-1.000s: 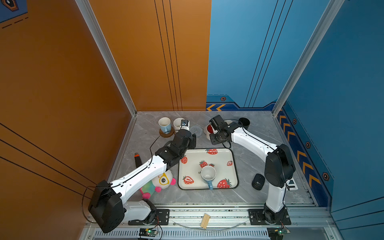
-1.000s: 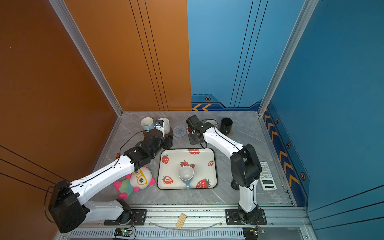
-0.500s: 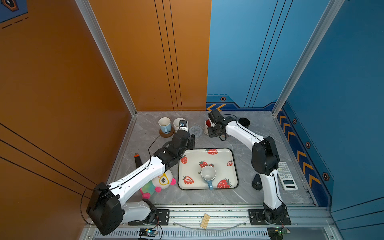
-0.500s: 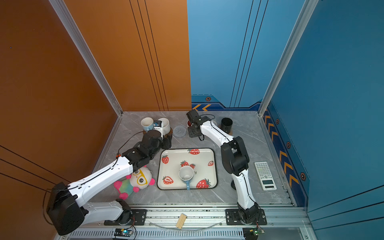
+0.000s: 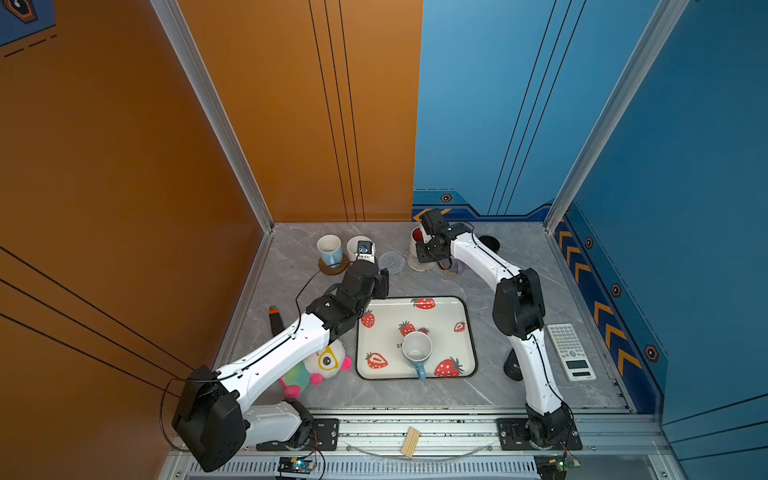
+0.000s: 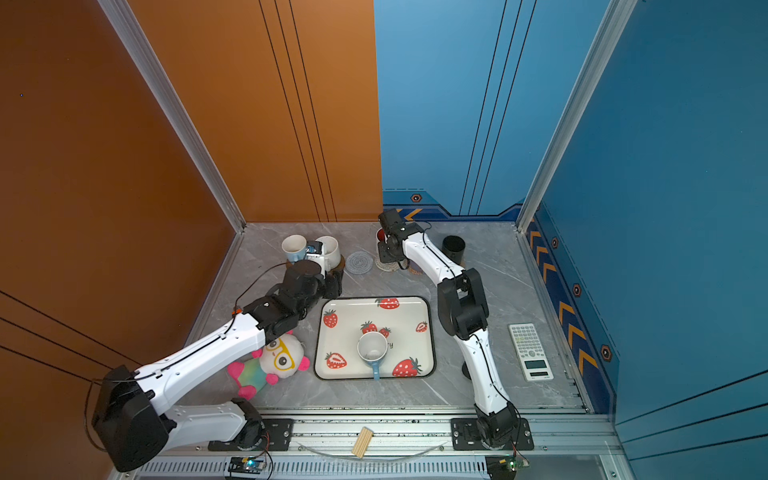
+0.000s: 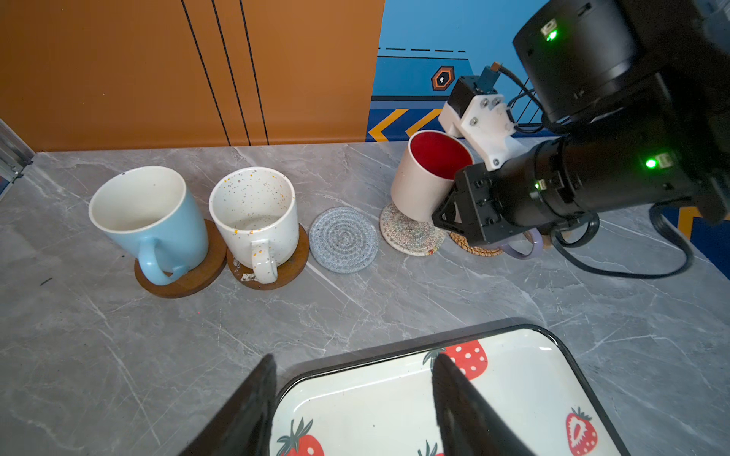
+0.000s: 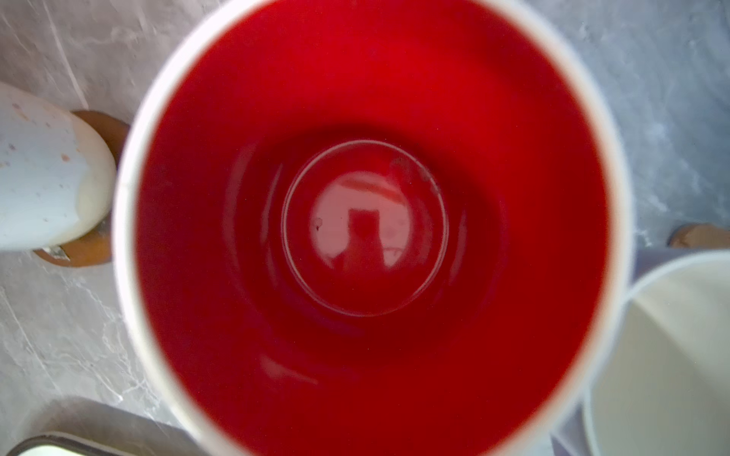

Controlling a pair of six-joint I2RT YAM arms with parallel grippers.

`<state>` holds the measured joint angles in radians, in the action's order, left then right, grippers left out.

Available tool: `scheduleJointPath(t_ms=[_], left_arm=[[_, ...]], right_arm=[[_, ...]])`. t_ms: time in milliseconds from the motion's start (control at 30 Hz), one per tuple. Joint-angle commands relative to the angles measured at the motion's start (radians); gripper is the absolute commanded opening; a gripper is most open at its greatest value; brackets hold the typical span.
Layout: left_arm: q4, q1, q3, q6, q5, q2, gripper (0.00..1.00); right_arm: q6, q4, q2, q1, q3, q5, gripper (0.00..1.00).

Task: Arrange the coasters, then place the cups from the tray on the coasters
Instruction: 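Lower the red-lined mug onto the multicolour woven coaster with the right gripper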

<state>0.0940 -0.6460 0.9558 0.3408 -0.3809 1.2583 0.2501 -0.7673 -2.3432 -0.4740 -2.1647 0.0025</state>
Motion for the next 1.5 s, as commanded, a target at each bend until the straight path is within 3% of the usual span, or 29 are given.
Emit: scheduleJointPath(t_ms=[0,1467], left_arm=[[0.002,0.014,-0.010,0.008,0.011,-0.022,0.63],[0.013,0.022,-0.005,0.010,0.025,-0.015,0.64]], right_arm=[[-0.012,-0.014,-0.016,0.007,-0.058,-0.012,0.00],[0.003,-0.046,-0.111,0.021,-0.103,-0.033,0.00]])
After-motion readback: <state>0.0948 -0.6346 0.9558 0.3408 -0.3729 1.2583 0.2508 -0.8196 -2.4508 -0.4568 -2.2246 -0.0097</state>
